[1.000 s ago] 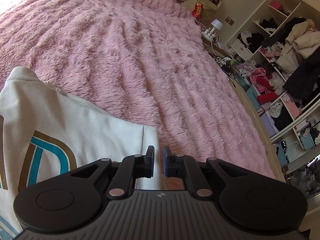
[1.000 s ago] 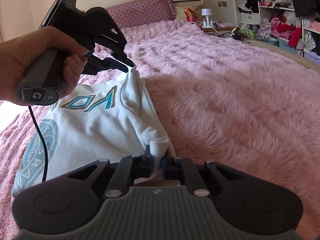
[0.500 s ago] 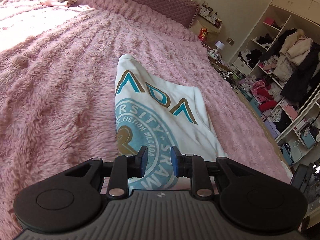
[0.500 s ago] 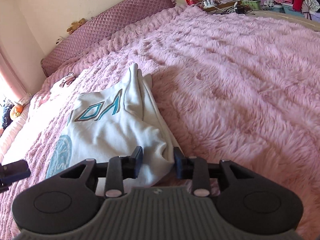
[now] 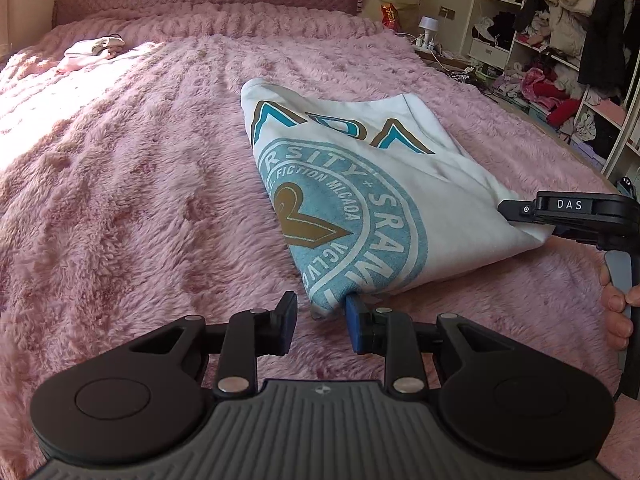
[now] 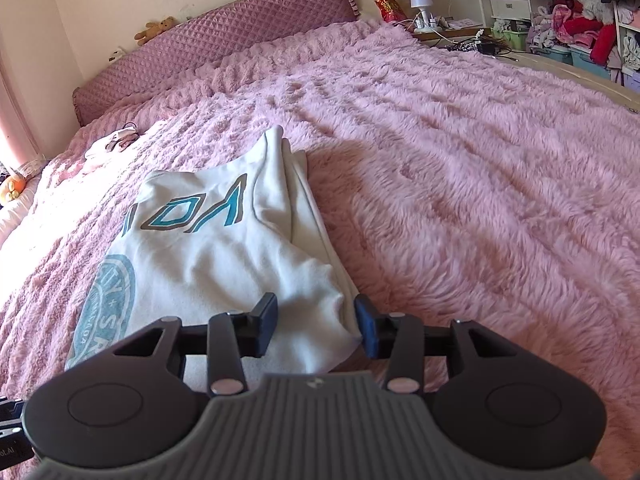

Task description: Fold small clothes

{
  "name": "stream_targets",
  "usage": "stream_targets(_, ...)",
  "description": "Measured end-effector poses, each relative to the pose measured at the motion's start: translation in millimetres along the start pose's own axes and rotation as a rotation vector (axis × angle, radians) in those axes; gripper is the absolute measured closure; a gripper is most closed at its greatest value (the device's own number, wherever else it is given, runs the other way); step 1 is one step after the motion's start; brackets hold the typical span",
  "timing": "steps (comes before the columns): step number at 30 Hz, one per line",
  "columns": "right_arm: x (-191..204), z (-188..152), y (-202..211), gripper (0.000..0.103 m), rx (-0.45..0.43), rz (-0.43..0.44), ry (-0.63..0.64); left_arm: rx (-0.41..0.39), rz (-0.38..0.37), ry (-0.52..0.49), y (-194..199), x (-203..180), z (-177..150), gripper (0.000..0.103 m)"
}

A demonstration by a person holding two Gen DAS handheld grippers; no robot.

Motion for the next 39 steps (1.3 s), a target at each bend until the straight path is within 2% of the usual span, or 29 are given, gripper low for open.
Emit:
stream_targets(2,1.5,0.2,-0.9,0.065,-0.001,-0.005,0.016,-0.005,-0.001,-0.032,1.1,-4.2,0.0,0.089)
stream_targets(6,6.9,3.8,-3.4,0.093,0.004,-0.018,0.076,0.001,0.026,-0.072,-0.2,-9.4,-0.9,0.092)
stream_targets(10,11.3,13.9,4.3,0.097,-0.052,-0.012,0.104,0.006,0.012,-0.027,-0.9,-5.0,-0.6,0.093)
stream_targets(14,28.3,36.1,28.3,0.099,-0.202,0.034,0.21,0.005,0.01,-0.011,-1.4,-4.7,-1.0,0.093)
stream_targets(15,30.5,39.4,30.5,0.099,-0.216,0.036,0.23,0.004,0.011,-0.008,-1.4,-4.6,-1.2,0.093)
stream_targets(17,25.0,37.0,21.0,0.099,-0.188,0.02,0.236,0.006,0.013,-0.001,-2.1,-6.1,-1.4,0.093)
stream_targets(20,1.5,15.1,-10.7,0.1,-0.099,-0.016,0.225,0.024,0.014,0.002,-7.2,-10.0,-3.2,0.092)
stream_targets(23,-7.7,-5.0,-21.3,0.098,-0.109,0.003,0.251,0.031,0.023,-0.01,-8.7,-11.5,-4.4,0.092)
stream_targets(24,-7.1,-6.9,-21.1,0.094,-0.122,0.002,0.266,0.028,0.022,-0.005,-6.9,-9.6,-3.8,0.092)
stream_targets(25,-7.9,-6.6,-20.4,0.088,-0.13,0.003,0.267,0.021,0.02,0.006,-3.4,-8.2,-3.1,0.092)
stream_targets(26,-10.0,-5.6,-19.5,0.076,-0.133,0.001,0.256,0.009,0.021,0.022,2.3,-6.9,-2.7,0.091)
stream_targets(27,-14.1,-3.0,-17.1,0.067,-0.136,0.001,0.239,0.002,0.022,0.033,7.6,-6.0,-2.0,0.091)
stream_targets(30,-26.6,9.1,-2.2,0.065,-0.153,0.051,0.162,-0.061,0.013,0.072,28.2,-3.1,4.4,0.092)
stream_targets(32,-31.2,24.5,8.9,0.064,-0.196,0.082,0.127,-0.092,-0.005,0.102,34.6,-1.3,13.4,0.091)
stream_targets(35,-22.1,57.5,6.8,0.063,-0.245,0.129,0.152,-0.104,-0.064,0.169,25.9,-0.4,30.2,0.091)
stream_targets(39,3.8,101.2,-32.4,0.062,-0.24,0.171,0.244,-0.101,-0.086,0.193,3.5,-3.3,42.4,0.091)
Point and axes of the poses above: each gripper's, at about its wrist camera, not at the fingertips, and y roughly against the way its jaws point, x to its left, z to its top, the point moved 5 cm from there along -y, roughly the way its jaws point, and after that the axes turned 2 degrees about x, right-handed, at the moved point
